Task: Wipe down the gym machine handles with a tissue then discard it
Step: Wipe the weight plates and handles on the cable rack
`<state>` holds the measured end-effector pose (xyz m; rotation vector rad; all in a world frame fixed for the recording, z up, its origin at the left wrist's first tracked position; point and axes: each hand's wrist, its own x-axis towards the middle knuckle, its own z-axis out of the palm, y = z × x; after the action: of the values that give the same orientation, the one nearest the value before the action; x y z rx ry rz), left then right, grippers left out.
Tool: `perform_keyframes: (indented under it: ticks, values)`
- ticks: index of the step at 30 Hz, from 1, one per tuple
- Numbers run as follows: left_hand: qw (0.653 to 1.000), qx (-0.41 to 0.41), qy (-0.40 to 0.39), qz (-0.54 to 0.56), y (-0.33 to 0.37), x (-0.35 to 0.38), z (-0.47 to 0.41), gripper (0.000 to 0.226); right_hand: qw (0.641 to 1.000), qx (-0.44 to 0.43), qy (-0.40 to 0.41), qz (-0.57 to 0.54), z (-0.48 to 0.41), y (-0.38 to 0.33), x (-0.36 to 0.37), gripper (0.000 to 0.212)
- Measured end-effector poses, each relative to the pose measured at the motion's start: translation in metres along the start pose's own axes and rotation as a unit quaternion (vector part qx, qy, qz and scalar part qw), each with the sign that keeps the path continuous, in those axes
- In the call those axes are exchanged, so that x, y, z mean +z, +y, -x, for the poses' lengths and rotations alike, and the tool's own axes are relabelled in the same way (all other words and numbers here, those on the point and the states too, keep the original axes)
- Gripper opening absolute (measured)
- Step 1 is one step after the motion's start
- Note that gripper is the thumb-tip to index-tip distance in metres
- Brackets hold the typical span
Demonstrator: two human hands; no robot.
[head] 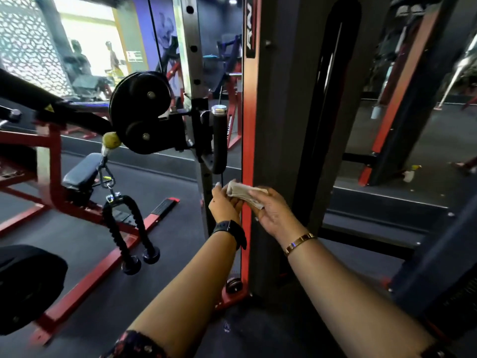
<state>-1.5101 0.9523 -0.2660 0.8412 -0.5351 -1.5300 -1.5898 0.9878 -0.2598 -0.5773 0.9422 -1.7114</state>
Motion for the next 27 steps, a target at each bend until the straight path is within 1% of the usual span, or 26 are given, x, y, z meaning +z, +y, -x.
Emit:
perform_keyframes:
  ticks: [2, 4, 5, 6, 7, 8, 9, 10, 11, 12, 14, 15, 17, 18, 19, 20, 21, 23, 24, 25, 27]
  values:
    - [0.999, 0.041, -0.019, -0.023, 0.008, 0.001, -0.009, 0.033, 1.0, 0.013, -0.01, -0.023, -0.01, -0.001, 0.008, 0.016]
    - [0.989, 0.115, -0.059, -0.074, 0.011, 0.0, -0.021, 0.029, 0.999, 0.02, -0.016, -0.045, -0.02, -0.004, 0.016, 0.015]
    - [0.976, 0.167, -0.082, -0.111, 0.014, -0.001, -0.029, 0.028, 0.998, 0.023, -0.026, -0.053, -0.025, -0.008, 0.022, 0.015]
    - [0.953, 0.23, -0.102, -0.166, 0.017, -0.002, -0.036, 0.032, 0.997, 0.021, -0.044, -0.059, -0.029, -0.013, 0.026, 0.016]
    - [0.915, 0.301, -0.122, -0.237, 0.023, -0.002, -0.044, 0.04, 0.996, 0.016, -0.072, -0.057, -0.033, -0.019, 0.031, 0.021]
    - [0.858, 0.379, -0.146, -0.315, 0.032, -0.002, -0.052, 0.044, 0.993, 0.009, -0.107, -0.047, -0.036, -0.026, 0.036, 0.024]
    - [0.781, 0.461, -0.172, -0.383, 0.042, -0.002, -0.059, 0.044, 0.99, 0.001, -0.139, -0.035, -0.038, -0.033, 0.04, 0.023]
    - [0.703, 0.534, -0.196, -0.427, 0.053, -0.001, -0.067, 0.041, 0.986, -0.008, -0.162, -0.033, -0.042, -0.042, 0.044, 0.019]
    - [0.639, 0.59, -0.215, -0.445, 0.064, 0.002, -0.072, 0.038, 0.984, -0.016, -0.17, -0.04, -0.047, -0.05, 0.047, 0.017]
    - [0.591, 0.633, -0.23, -0.445, 0.075, 0.007, -0.077, 0.036, 0.983, -0.023, -0.173, -0.057, -0.054, -0.058, 0.052, 0.016]
    - [0.527, 0.693, -0.243, -0.427, 0.095, 0.02, -0.089, 0.038, 0.984, -0.052, -0.149, -0.089, -0.066, -0.071, 0.06, 0.006]
    - [0.502, 0.709, -0.241, -0.433, 0.106, 0.026, -0.097, 0.044, 0.985, -0.077, -0.124, -0.091, -0.072, -0.076, 0.065, 0.01]
    - [0.463, 0.703, -0.232, -0.488, 0.128, 0.037, -0.11, 0.059, 0.984, -0.152, -0.077, -0.052, -0.082, -0.081, 0.074, 0.017]
    - [0.448, 0.689, -0.228, -0.522, 0.139, 0.041, -0.116, 0.067, 0.978, -0.202, -0.06, -0.009, -0.084, -0.083, 0.078, 0.02]
    - [0.433, 0.675, -0.228, -0.553, 0.15, 0.045, -0.124, 0.074, 0.965, -0.254, -0.047, 0.045, -0.088, -0.082, 0.082, 0.023]
    - [0.413, 0.662, -0.232, -0.581, 0.159, 0.048, -0.131, 0.079, 0.944, -0.311, -0.034, 0.105, -0.09, -0.081, 0.083, 0.025]
    - [0.387, 0.652, -0.24, -0.606, 0.168, 0.051, -0.137, 0.083, 0.912, -0.373, -0.017, 0.171, -0.093, -0.079, 0.085, 0.024]
    - [0.332, 0.634, -0.266, -0.645, 0.185, 0.059, -0.152, 0.086, 0.816, -0.495, 0.014, 0.298, -0.1, -0.073, 0.092, 0.028]
    - [0.311, 0.624, -0.278, -0.661, 0.191, 0.063, -0.156, 0.086, 0.774, -0.534, 0.014, 0.341, -0.103, -0.071, 0.097, 0.031]
    - [0.295, 0.615, -0.291, -0.671, 0.196, 0.066, -0.16, 0.086, 0.745, -0.549, 0.001, 0.38, -0.104, -0.069, 0.102, 0.033]
    - [0.27, 0.607, -0.319, -0.676, 0.202, 0.071, -0.17, 0.084, 0.708, -0.533, -0.034, 0.462, -0.105, -0.063, 0.112, 0.036]
